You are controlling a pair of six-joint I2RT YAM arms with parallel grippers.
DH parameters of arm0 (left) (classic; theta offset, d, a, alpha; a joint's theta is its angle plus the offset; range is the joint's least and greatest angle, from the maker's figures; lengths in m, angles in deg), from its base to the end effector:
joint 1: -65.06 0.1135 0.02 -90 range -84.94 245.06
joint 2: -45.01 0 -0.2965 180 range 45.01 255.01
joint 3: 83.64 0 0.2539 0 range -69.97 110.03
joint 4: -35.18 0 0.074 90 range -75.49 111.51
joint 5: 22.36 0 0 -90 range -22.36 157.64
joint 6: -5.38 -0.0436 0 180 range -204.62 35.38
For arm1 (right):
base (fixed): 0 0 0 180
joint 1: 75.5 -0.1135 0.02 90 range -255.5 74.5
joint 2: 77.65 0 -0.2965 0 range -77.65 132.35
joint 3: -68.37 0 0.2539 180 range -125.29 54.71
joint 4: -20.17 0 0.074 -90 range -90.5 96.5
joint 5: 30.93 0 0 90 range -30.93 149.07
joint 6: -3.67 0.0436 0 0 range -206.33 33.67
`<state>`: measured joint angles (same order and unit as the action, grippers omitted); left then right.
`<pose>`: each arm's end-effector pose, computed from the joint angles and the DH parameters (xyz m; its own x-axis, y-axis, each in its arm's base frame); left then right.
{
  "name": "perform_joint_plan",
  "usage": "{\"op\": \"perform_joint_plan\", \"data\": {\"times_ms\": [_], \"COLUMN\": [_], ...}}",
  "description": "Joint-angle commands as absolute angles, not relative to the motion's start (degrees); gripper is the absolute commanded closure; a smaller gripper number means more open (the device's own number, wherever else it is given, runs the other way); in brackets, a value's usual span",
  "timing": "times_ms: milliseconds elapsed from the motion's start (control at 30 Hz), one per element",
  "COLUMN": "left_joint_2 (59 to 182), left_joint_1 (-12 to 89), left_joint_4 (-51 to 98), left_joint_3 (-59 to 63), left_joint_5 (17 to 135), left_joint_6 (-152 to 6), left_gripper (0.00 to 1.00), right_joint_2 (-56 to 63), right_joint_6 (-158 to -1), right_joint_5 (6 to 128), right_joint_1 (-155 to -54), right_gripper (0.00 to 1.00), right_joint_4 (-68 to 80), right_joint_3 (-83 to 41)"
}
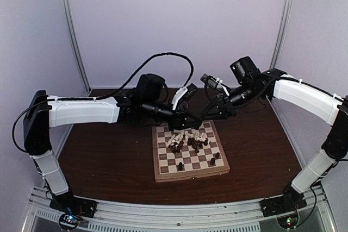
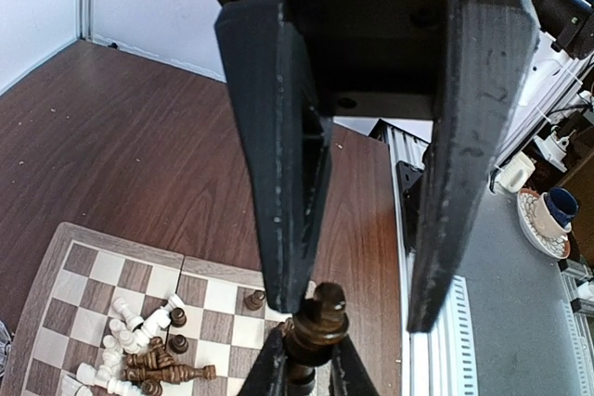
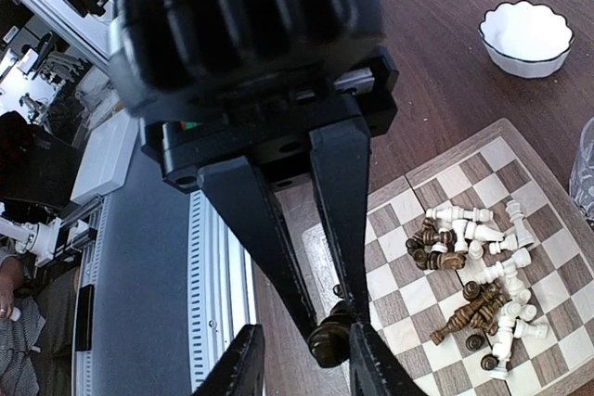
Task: Set up the chess pieces on the board
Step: Pass from the left arm to the right, then place the king on e8.
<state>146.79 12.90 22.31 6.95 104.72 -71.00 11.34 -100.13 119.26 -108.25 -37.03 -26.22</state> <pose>0.2424 -0.3549 0.3101 -0.4710 0.3000 -0.8296 0.8817 0.1289 -0.4539 0.2545 0.2087 0.3598 -0.4678 -0.4419 -0.7654 -0.8586 0.0218 0.5122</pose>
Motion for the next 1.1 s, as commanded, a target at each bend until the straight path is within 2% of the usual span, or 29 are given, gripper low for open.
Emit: {"op": "perform_joint_plan", "data": {"times_ms": [0,167,267,467,600,733,933,1067], "left_joint_2": [145.3,145.3,145.3,145.5,145.5,143.2,136.7,131.3], "left_joint_1": [13.2,13.2,13.2,13.2,13.2,13.2,13.4,13.6], "left_joint_4": [28.8,29.3,29.3,29.3,26.9,22.1,7.8,4.8], "left_joint_3": [7.0,7.0,7.0,6.9,7.1,6.8,6.7,6.6], "left_joint_5": [105.4,105.6,105.5,104.6,101.3,99.2,93.7,84.0], "left_joint_6": [-70.6,-70.3,-70.3,-70.1,-70.9,-75.2,-82.8,-82.8], "left_gripper": [0.87,0.87,0.87,0.86,0.68,0.58,0.54,0.51], "right_joint_2": [10.8,11.3,11.3,10.7,10.3,10.5,11.6,12.8], "right_joint_6": [-98.7,-98.4,-98.5,-98.7,-99.1,-100.8,-103.8,-108.7], "right_joint_5": [115.4,115.6,115.1,111.9,109.5,107.4,104.1,97.6], "right_joint_1": [-109.0,-109.0,-109.1,-109.1,-109.2,-109.2,-110.8,-116.1], "right_gripper": [0.69,0.77,0.78,0.93,0.98,0.99,0.99,0.99], "right_joint_4": [-36.2,-35.8,-35.4,-34.7,-34.7,-36.0,-37.5,-39.6], "right_joint_3": [-25.1,-24.9,-24.5,-24.0,-24.3,-25.4,-25.9,-25.9]}}
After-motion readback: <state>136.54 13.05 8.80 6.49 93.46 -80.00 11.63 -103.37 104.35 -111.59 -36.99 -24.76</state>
